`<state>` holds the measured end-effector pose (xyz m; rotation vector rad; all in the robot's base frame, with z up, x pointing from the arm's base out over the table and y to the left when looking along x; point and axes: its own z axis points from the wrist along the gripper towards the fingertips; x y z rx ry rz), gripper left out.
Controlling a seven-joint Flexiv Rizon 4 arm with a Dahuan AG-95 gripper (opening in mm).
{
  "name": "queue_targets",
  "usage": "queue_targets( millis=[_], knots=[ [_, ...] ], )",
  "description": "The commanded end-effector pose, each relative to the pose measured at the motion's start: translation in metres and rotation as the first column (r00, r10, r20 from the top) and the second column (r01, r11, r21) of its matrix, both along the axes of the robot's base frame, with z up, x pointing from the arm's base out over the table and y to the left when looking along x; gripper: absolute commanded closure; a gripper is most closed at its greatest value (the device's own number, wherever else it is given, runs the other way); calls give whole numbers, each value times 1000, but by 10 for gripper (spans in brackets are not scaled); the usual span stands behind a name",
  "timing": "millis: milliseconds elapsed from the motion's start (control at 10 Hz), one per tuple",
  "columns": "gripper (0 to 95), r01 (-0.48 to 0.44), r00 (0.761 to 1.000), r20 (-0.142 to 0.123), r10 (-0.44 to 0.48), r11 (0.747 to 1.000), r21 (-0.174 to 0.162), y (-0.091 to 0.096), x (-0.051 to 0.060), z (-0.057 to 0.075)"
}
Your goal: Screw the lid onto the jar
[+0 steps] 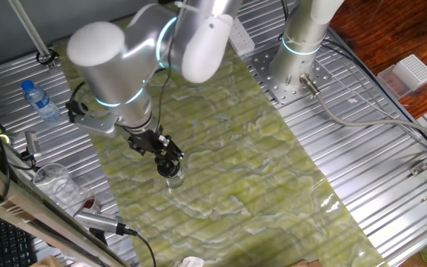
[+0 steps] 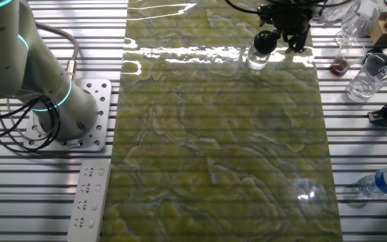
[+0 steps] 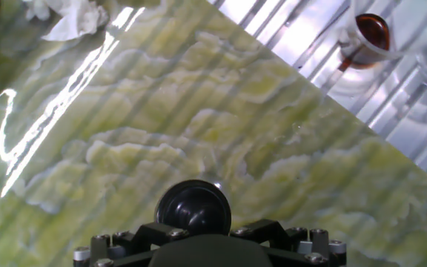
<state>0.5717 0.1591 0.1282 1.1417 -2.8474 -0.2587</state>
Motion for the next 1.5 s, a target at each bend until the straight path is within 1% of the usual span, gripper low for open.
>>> queue_targets(
  millis=[100, 200, 300, 400, 600, 800, 1000, 1400, 1500],
  knots=[
    [0, -45, 998, -37, 46, 998, 38, 0, -2, -7],
    [0, -47, 997, -52, 49, 998, 41, 3, -3, -10],
    [0, -47, 997, -58, 50, 998, 42, 6, -5, -13],
    [0, -41, 997, -71, 44, 998, 47, 12, -7, -18],
    [0, -33, 996, -81, 37, 998, 50, 19, -10, -20],
    [0, -30, 996, -87, 34, 998, 48, 20, -11, -22],
    [0, -20, 996, -90, 24, 998, 51, 19, -13, -28],
    [0, -14, 994, -103, 20, 998, 58, 16, -14, -29],
    [190, -9, 994, -105, 15, 998, 57, 16, -14, -29]
  ],
)
